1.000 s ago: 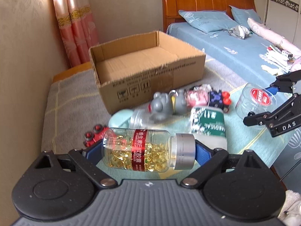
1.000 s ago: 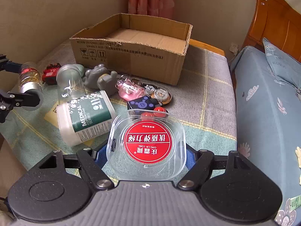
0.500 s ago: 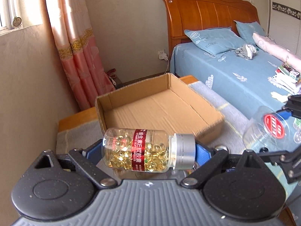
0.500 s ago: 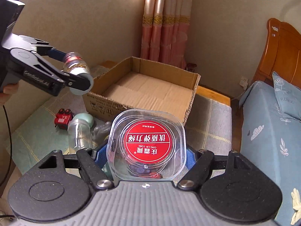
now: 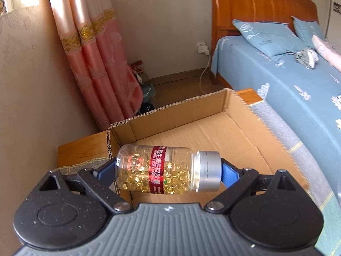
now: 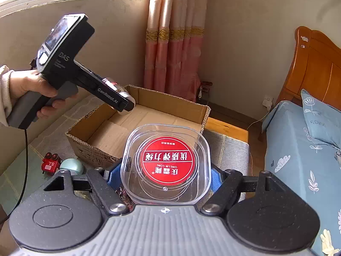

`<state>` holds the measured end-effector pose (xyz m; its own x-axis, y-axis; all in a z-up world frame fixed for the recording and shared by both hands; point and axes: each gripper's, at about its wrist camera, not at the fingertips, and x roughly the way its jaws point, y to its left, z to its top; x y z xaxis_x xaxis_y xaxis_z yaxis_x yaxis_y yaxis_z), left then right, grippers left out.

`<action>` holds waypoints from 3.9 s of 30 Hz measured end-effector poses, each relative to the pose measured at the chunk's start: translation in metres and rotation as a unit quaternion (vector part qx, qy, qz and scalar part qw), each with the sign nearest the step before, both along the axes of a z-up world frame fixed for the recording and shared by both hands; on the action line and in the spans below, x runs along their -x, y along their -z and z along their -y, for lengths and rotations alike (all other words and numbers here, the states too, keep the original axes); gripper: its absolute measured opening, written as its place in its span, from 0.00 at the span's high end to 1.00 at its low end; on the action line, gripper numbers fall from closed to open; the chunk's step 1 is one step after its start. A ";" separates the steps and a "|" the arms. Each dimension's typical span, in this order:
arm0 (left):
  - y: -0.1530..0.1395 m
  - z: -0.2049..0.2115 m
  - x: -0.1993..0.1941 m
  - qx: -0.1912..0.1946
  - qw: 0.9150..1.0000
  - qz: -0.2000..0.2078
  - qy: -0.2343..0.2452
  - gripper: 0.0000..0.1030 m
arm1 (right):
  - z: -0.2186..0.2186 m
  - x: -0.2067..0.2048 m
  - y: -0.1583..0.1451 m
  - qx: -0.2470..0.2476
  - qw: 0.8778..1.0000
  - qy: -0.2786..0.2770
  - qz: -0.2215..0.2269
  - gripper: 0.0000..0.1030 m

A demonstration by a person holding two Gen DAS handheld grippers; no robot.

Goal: Organize rigid objects
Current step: 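Lift capsule bottle into cardboard box and open left tool while right carries container, then lower clear container into the cardboard box and open the right tool, then grasp red S.L toy block with left tool while right tool reaches blue B toy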

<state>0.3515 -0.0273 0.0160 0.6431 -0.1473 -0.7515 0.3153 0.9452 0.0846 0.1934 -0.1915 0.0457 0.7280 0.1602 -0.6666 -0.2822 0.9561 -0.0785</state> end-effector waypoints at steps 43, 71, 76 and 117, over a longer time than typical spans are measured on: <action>0.004 -0.077 0.176 0.003 0.988 0.086 -0.127 0.02 | -0.037 -0.118 0.016 -0.011 0.999 0.007 -0.050 0.22; 0.016 -0.096 0.199 0.013 0.988 0.070 -0.133 0.02 | -0.037 -0.112 0.025 -0.019 0.997 0.073 -0.030 0.00; 0.017 -0.095 0.203 0.011 0.989 0.071 -0.131 0.02 | -0.038 -0.078 0.030 -0.018 0.997 0.065 -0.024 0.00; 0.066 -0.106 0.195 0.037 0.990 0.008 -0.136 0.02 | -0.013 0.048 0.154 -0.024 0.983 0.168 -0.072 0.00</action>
<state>0.1560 0.0791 -0.0501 0.6776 -0.0217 -0.7351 0.0480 0.9987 0.0148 0.1458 -0.1783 -0.1084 0.6440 -0.0399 -0.7640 0.0461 0.9988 -0.0133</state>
